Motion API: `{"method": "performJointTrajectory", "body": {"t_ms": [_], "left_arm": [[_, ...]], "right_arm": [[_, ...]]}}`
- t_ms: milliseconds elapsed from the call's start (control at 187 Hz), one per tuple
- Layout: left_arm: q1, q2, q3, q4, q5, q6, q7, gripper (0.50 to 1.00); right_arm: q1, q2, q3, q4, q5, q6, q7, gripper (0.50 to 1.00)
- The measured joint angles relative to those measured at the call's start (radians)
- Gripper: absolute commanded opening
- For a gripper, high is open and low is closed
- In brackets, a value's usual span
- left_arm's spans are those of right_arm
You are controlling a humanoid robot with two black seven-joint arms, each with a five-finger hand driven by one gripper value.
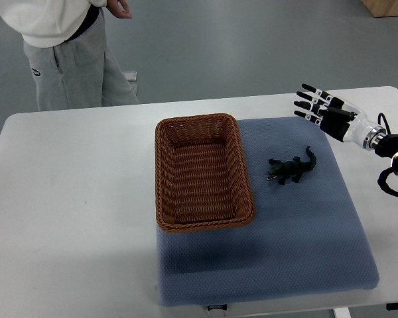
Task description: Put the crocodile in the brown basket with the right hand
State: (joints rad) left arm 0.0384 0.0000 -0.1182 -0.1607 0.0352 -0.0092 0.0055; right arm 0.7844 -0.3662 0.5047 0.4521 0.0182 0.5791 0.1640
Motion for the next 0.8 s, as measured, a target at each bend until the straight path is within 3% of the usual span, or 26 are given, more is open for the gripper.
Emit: {"method": "performJointTrajectory", "body": {"t_ms": [802], "left_arm": [[0.000,0.000,0.001,0.004,0.000,0.008,0.000,1.000]], "right_arm": [[0.015,-0.031,-0.016,0.011,-0.069,0.032,0.011,0.936]]}}
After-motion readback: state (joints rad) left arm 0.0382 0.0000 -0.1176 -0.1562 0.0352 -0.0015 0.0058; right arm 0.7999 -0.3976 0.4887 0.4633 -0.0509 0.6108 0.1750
